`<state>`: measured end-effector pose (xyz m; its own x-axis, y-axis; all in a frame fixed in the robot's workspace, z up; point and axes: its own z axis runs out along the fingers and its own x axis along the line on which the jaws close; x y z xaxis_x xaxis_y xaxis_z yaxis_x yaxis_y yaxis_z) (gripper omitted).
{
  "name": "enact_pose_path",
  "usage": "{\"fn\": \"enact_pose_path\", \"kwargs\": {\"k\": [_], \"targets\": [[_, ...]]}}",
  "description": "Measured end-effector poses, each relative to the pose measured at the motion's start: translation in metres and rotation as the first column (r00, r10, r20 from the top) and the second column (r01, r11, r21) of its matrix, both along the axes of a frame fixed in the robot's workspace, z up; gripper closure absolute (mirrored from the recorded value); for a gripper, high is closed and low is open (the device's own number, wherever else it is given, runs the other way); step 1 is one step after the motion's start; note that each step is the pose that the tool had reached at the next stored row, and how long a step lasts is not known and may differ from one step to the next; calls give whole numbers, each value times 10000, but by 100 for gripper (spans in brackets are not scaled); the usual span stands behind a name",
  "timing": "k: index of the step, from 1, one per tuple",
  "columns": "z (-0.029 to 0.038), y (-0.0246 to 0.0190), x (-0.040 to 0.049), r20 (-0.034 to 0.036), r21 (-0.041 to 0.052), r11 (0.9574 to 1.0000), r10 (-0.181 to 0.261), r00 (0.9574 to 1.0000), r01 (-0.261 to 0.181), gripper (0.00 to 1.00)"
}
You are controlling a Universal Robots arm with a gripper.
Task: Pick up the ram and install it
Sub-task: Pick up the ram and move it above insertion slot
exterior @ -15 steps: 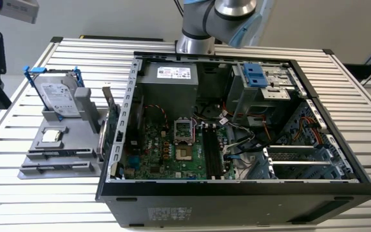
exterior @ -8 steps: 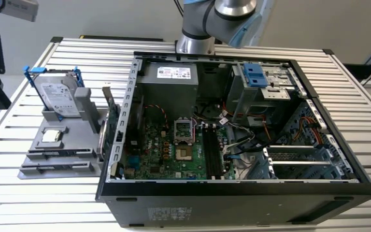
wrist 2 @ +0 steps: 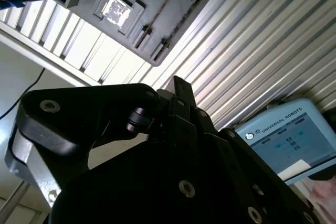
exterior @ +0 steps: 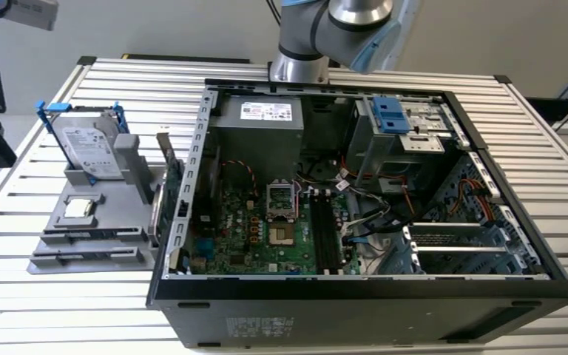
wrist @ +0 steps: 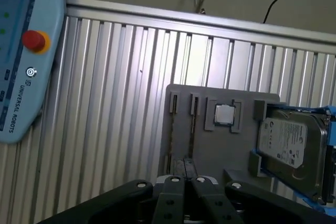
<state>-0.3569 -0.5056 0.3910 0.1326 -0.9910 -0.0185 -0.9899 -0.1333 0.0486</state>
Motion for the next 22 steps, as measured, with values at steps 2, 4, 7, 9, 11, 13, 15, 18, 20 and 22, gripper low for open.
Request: {"fn": "enact_pose_path", "kwargs": {"k": [2,4,7,9,11,13,15,18,20,22], "targets": [[0,0,0,0,0,9999,139,9999,-139,100],[0,0,0,0,0,9996,278,9996,-278,100],[0,0,0,0,0,9988,490,9988,-490,100],[0,0,0,0,0,9980,631,9980,-631,100],[0,0,0,0,0,9976,691,9976,-691,100],[0,0,0,0,0,9976,692,9976,-692,100],[0,0,0,0,0,9976,692,9976,-692,100],[-3,0,1,0,-1,9977,683,9977,-683,100],[-11,0,1,0,0,9977,671,9977,-671,100],[-24,0,0,5,0,9979,651,9979,-651,100]]}}
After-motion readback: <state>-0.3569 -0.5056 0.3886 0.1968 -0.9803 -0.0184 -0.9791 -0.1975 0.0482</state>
